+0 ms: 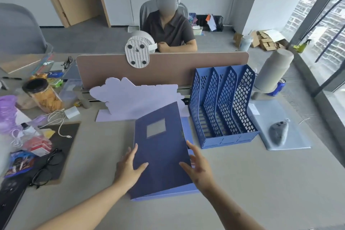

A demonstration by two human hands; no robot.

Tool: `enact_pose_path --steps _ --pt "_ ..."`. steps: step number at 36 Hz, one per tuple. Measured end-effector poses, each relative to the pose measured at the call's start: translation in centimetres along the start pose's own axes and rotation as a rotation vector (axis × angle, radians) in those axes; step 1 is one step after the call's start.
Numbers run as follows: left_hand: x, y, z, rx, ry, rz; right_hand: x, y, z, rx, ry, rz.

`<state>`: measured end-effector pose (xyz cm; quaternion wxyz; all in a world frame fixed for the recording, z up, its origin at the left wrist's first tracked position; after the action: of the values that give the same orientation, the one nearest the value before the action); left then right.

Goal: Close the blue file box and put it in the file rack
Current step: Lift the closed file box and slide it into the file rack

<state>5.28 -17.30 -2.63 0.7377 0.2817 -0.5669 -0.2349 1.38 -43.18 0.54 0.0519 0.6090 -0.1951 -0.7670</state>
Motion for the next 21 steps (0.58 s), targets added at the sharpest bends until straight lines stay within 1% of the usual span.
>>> enact_pose_path --steps 5,8,10,14,17,19,21 --pt "-1.2 -0.6 -1.3 -0.050 0.110 -0.070 1.2 0.7 -0.1 0.045 -0.033 0.074" --pt "-1.6 -1.4 -1.6 -0.112 0.210 0.031 1.9 1.0 0.0 0.051 -0.044 0.085" --pt "-2.0 -2.2 -2.0 -0.169 0.244 0.094 2.4 1.2 0.0 0.055 -0.026 0.085" --pt "-2.6 -3.9 -2.4 -0.226 0.260 0.169 3.4 1.7 0.0 0.083 0.040 0.182" --pt "-1.2 -4.1 -1.5 -0.200 0.231 0.182 4.7 1.7 0.1 0.119 0.092 0.303" --pt "-0.6 -4.5 -1.3 -0.180 0.203 0.151 6.0 1.4 0.1 0.117 0.069 0.294" --pt "-0.6 -4.9 -1.3 -0.163 0.183 0.124 7.1 1.1 0.1 0.083 0.006 0.230"
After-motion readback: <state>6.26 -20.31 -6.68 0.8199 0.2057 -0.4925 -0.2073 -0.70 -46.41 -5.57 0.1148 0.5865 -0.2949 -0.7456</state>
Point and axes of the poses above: each hand's wrist, its own z-axis away from the middle knuckle, its own y-axis out of the back of the hand, x = y × z, the point moved 3 cm from there along -z, towards the middle knuckle, and after that the axes turned 10 degrees about x, right-handed, at the moved point
